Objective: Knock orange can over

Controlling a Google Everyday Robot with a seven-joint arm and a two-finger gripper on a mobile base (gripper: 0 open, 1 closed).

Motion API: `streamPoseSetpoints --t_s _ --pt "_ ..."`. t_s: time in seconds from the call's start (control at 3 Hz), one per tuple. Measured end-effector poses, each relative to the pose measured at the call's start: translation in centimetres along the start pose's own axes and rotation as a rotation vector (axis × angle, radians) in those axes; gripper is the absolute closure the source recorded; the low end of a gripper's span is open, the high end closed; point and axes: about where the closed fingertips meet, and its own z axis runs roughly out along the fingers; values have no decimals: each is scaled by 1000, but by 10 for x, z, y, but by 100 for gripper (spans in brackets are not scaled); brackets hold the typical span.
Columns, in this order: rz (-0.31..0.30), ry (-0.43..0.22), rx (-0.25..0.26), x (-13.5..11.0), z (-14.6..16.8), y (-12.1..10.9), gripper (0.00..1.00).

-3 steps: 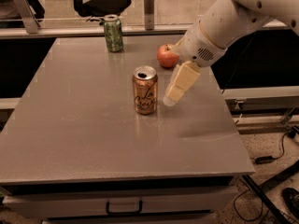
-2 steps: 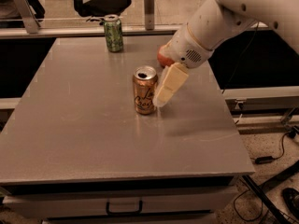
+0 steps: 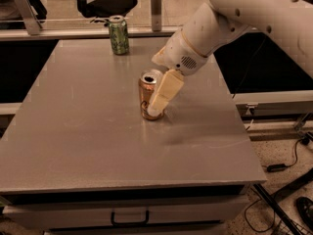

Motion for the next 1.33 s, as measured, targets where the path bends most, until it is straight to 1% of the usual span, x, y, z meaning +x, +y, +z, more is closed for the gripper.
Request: streamPoseSetpoints --t_s 0.33,1.0,1.33 --pt "-12 -13 -25 -5 3 3 15" --pt "-16 -28 -62 -14 0 6 61" --pt "-34 24 -74 -20 -13 4 84"
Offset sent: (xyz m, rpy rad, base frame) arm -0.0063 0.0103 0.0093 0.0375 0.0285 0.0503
